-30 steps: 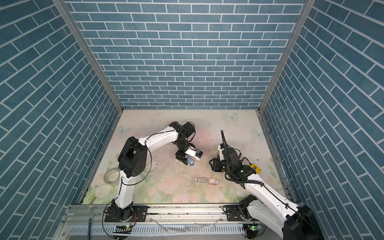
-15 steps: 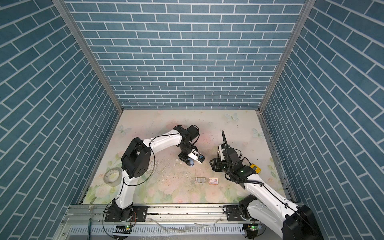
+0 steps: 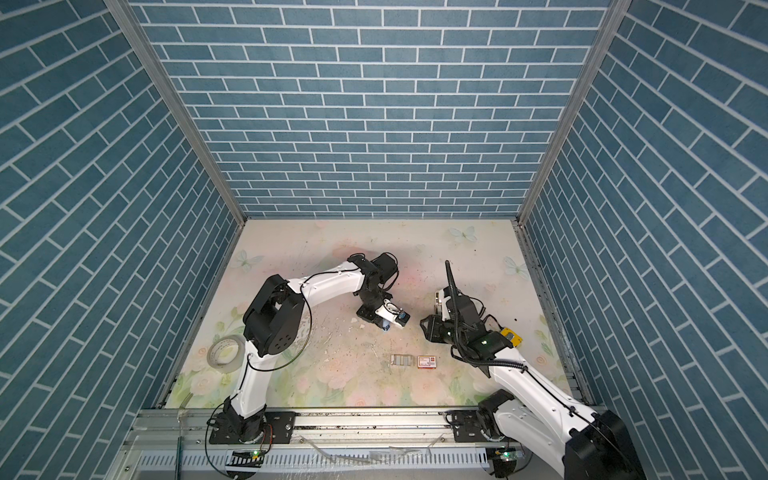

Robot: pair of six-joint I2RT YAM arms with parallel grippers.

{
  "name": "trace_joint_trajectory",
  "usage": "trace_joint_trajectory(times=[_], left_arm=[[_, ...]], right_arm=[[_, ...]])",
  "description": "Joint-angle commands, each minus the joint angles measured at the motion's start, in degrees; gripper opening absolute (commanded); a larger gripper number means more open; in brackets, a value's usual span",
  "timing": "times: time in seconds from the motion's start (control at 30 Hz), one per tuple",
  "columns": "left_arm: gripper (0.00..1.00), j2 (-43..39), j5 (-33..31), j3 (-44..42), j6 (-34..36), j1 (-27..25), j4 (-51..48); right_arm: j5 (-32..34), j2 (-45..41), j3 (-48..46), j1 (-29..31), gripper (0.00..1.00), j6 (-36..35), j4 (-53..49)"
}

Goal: Load the staples into the stapler
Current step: 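Lift the light-blue stapler toward the right gripper while the right gripper grips its top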

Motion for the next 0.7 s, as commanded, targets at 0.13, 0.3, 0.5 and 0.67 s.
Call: trace_joint_trajectory(times=[0.13, 0.3, 0.5, 0.67], left_arm=[[0.12, -1.56, 0.53, -0.95, -2.48, -0.15, -1.49], [0.09, -4.82, 2.87, -1.53, -6.02, 0.78, -2.12], [0.08, -9.69, 5.04, -3.70, -11.74, 1.60, -1.56], [0.06, -13.68, 4.84, -8.03, -14.51, 1.66, 1.90]], right_arm=[[-2.05, 1.48, 0.06, -0.31, 0.44, 0.65, 1.07], [-6.09, 5.58, 2.37, -0.33, 0.44, 0.39, 2.36], [-13.69, 15.04, 7.06, -0.26, 0.43, -0.06, 7.23], [-20.34, 22.99, 10.92, -0.22, 0.41, 0.70, 12.38]])
